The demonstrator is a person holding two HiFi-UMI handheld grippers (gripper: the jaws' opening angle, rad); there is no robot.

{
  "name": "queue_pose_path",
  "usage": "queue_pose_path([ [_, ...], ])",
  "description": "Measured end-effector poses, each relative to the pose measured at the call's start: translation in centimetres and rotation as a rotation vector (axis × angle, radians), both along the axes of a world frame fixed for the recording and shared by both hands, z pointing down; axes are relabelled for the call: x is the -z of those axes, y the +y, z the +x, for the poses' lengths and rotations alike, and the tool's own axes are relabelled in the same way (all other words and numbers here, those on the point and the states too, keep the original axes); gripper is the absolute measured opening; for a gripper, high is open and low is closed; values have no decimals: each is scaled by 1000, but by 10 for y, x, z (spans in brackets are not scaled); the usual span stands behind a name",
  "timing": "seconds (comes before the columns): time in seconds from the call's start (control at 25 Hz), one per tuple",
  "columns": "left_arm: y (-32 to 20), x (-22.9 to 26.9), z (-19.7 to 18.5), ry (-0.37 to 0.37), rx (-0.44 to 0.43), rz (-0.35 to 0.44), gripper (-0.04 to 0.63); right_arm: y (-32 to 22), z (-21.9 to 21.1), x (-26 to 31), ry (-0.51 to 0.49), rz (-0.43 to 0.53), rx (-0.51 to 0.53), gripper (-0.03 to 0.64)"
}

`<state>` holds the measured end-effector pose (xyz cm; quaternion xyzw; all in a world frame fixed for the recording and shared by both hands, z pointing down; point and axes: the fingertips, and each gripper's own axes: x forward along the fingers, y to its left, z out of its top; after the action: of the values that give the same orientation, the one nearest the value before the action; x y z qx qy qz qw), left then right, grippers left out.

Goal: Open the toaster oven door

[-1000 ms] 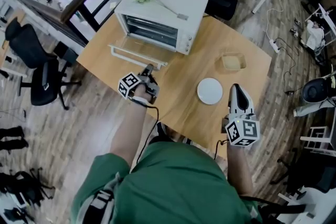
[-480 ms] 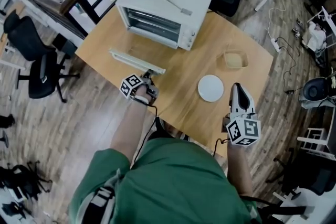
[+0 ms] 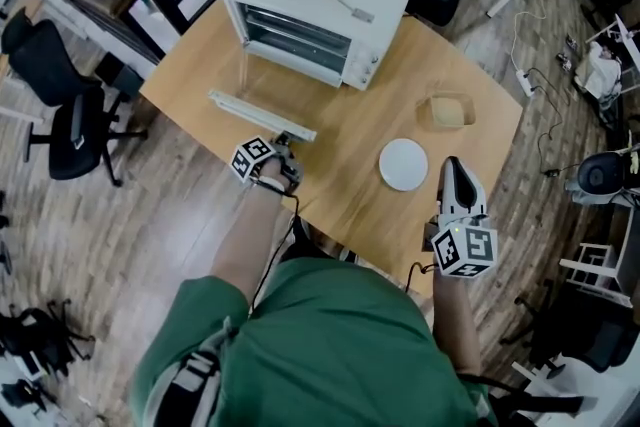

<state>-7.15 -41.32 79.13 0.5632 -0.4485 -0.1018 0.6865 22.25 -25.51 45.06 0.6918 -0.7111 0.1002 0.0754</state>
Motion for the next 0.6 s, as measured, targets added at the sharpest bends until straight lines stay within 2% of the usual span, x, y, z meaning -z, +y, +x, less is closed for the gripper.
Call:
queue_pose_path([
  [0.6, 5, -14, 0, 45, -20, -3, 91, -6, -12, 0, 7, -10, 39, 29],
])
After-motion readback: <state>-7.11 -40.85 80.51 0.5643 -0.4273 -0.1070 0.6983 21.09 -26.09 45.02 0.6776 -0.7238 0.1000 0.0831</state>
